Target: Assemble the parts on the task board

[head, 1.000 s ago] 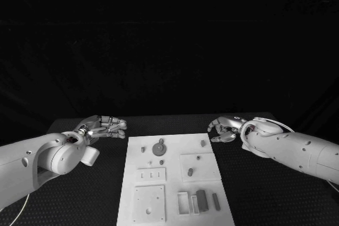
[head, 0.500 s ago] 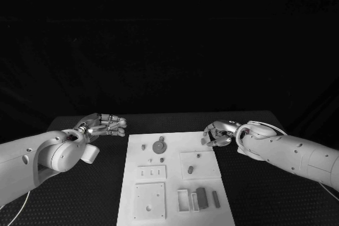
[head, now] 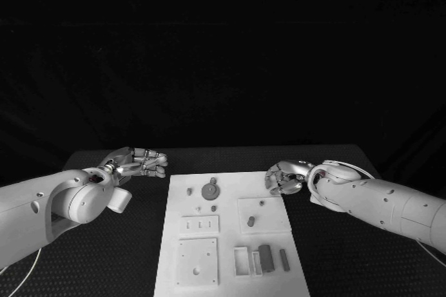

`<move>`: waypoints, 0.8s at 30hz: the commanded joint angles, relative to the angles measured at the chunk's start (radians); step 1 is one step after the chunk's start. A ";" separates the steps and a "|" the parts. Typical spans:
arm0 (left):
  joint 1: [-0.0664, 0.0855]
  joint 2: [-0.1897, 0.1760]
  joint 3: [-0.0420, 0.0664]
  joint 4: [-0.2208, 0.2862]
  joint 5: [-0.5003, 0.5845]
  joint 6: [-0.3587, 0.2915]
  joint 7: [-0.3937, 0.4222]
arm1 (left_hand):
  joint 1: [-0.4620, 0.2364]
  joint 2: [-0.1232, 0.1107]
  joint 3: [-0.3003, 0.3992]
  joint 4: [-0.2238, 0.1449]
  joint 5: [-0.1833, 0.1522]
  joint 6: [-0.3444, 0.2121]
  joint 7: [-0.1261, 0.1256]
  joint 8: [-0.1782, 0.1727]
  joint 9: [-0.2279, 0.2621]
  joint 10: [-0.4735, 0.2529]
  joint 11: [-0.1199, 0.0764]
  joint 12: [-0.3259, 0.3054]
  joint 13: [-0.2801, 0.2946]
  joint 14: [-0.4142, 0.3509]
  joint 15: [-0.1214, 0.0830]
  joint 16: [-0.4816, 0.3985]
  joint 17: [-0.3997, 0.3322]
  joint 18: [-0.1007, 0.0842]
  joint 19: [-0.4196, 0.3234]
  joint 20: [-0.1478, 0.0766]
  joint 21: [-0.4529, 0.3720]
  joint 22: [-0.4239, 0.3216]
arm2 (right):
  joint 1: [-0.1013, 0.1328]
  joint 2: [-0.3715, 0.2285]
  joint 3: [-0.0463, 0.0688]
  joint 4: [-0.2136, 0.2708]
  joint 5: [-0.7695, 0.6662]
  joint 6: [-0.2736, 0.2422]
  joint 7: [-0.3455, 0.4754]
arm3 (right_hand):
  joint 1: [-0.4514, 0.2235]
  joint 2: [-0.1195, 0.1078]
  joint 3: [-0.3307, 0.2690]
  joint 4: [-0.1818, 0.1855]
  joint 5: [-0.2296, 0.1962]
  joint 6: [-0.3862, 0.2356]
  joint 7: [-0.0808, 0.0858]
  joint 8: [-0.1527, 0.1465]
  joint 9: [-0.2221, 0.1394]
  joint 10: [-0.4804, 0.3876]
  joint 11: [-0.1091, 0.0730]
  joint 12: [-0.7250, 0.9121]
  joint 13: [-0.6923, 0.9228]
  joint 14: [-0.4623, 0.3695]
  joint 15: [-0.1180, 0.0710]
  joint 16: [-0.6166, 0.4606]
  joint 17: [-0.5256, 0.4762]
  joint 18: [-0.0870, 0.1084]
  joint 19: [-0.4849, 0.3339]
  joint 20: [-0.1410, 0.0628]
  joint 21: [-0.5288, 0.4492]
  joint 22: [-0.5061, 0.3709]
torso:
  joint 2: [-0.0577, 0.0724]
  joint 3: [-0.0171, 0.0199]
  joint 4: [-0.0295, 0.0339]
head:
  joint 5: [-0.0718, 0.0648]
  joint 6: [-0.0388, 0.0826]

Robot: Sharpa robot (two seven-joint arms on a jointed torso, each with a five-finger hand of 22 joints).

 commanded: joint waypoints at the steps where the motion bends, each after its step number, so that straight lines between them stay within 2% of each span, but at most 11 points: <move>1: 0.000 0.002 0.001 0.002 -0.003 0.020 0.003 | -0.010 0.002 0.001 -0.001 -0.004 0.002 0.027 -0.002 -0.001 0.006 0.003 -0.005 0.002 0.004 0.002 -0.006 0.001 0.019 0.007 0.000 -0.004 0.001 | -0.004 0.004 -0.002 -0.004 -0.001 0.012 0.007 | 0.004 0.006 -0.005 -0.006 0.002 0.007 0.000 0.004 0.002 -0.001 -0.007 -0.003 -0.001 0.002 -0.008 -0.005 0.003 0.112 -0.001 0.006 -0.003 0.019 | -0.001 -0.0002 -0.0005 | -0.001 -0.002; 7: 0.000 -0.004 0.001 0.003 -0.005 0.021 0.001 | -0.012 0.001 0.000 -0.001 -0.004 0.001 0.028 -0.003 -0.002 0.006 0.004 -0.006 0.002 0.004 0.002 -0.007 0.002 0.019 0.007 0.000 -0.004 0.001 | -0.008 0.010 -0.002 -0.011 -0.004 0.005 0.005 | 0.008 0.020 -0.008 -0.012 0.002 0.014 0.000 0.010 0.005 0.000 -0.008 -0.001 -0.001 0.007 -0.008 -0.002 0.013 0.112 0.000 0.006 -0.001 0.020 | 0.000 -0.0004 0.0010 | -0.002 -0.004; 15: 0.000 -0.006 0.001 0.005 -0.008 0.025 -0.001 | -0.012 0.001 0.001 -0.001 -0.004 0.001 0.028 -0.003 -0.002 0.006 0.003 -0.006 0.002 0.004 0.002 -0.007 0.002 0.019 0.006 0.000 -0.005 0.002 | -0.013 0.017 -0.003 -0.022 -0.011 -0.008 0.003 | 0.012 0.052 -0.014 -0.026 0.002 0.048 -0.002 0.032 0.019 0.003 -0.009 0.001 -0.001 0.009 -0.010 -0.001 0.022 0.112 -0.002 0.006 0.002 0.020 | 0.000 -0.0008 0.0009 | 0.000 -0.009; 24: 0.001 -0.008 0.001 0.006 -0.010 0.026 -0.003 | -0.013 0.001 0.001 -0.001 -0.004 0.002 0.028 -0.003 -0.002 0.007 0.003 -0.006 0.003 0.004 0.002 -0.008 0.003 0.019 0.006 0.000 -0.005 0.002 | -0.014 0.021 -0.003 -0.025 -0.016 -0.010 0.001 | 0.008 0.065 -0.017 -0.034 0.003 0.083 -0.001 0.051 0.032 0.006 -0.009 0.003 -0.001 0.012 -0.010 0.000 0.029 0.112 -0.002 0.007 0.005 0.020 | -0.001 -0.0009 -0.0007 | -0.001 -0.012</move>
